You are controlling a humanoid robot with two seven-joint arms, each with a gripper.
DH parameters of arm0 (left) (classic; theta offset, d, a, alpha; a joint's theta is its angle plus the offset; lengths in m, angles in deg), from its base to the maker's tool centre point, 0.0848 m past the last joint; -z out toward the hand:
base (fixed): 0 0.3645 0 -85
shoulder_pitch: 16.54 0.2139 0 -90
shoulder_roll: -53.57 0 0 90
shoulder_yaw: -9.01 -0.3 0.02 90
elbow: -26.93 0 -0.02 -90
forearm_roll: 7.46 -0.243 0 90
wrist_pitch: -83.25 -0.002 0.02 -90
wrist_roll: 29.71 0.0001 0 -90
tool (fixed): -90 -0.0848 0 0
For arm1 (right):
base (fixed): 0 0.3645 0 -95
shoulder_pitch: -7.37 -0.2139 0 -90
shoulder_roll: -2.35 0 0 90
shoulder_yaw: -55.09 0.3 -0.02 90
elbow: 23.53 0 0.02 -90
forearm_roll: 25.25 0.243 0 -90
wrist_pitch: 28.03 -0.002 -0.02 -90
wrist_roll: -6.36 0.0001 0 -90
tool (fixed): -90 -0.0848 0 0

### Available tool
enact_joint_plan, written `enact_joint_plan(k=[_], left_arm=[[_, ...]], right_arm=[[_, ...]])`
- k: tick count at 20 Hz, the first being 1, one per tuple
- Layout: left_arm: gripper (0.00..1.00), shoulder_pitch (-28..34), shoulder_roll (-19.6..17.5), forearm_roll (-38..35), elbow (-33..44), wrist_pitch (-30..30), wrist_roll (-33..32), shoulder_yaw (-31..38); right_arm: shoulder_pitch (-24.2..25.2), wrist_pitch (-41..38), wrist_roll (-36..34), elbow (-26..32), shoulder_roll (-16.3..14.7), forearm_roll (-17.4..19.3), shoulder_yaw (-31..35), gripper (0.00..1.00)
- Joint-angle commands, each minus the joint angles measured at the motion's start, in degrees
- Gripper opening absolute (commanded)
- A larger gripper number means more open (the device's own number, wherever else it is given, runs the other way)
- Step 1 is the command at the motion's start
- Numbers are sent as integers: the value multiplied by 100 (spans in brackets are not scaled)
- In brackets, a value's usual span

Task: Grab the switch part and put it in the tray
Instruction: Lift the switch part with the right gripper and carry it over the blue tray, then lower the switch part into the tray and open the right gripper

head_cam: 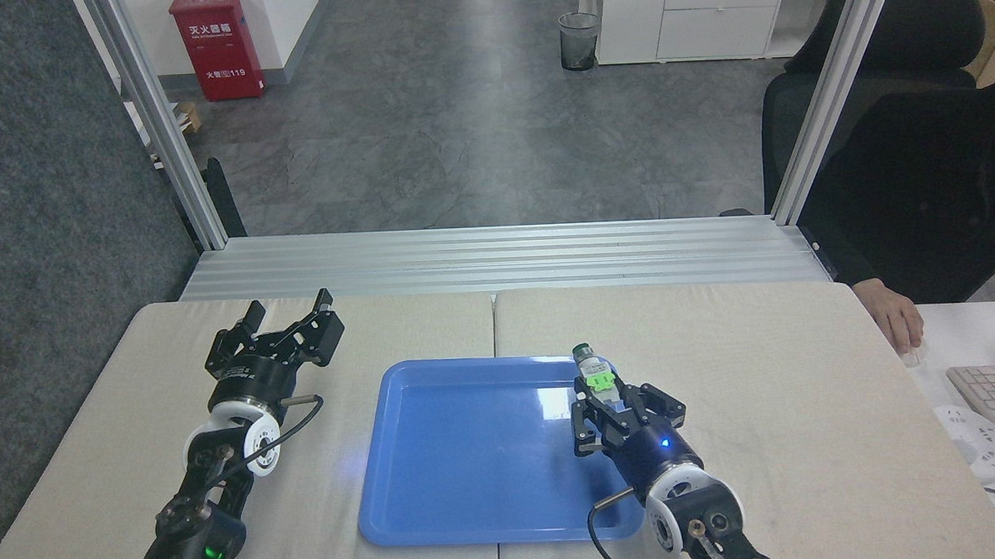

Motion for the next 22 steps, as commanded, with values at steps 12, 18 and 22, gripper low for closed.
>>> enact_joint_plan(k=[12,18,22], left_arm=[[100,0,0,0,0,1,3,0],[100,0,0,0,0,1,3,0],[100,0,0,0,0,1,3,0]], right_arm=[[9,65,282,-912,747,-497,-1152,99],[-702,56,-367,-763,1091,-242,184,99],[-870,-66,-895,-649,513,-207,1150,99]])
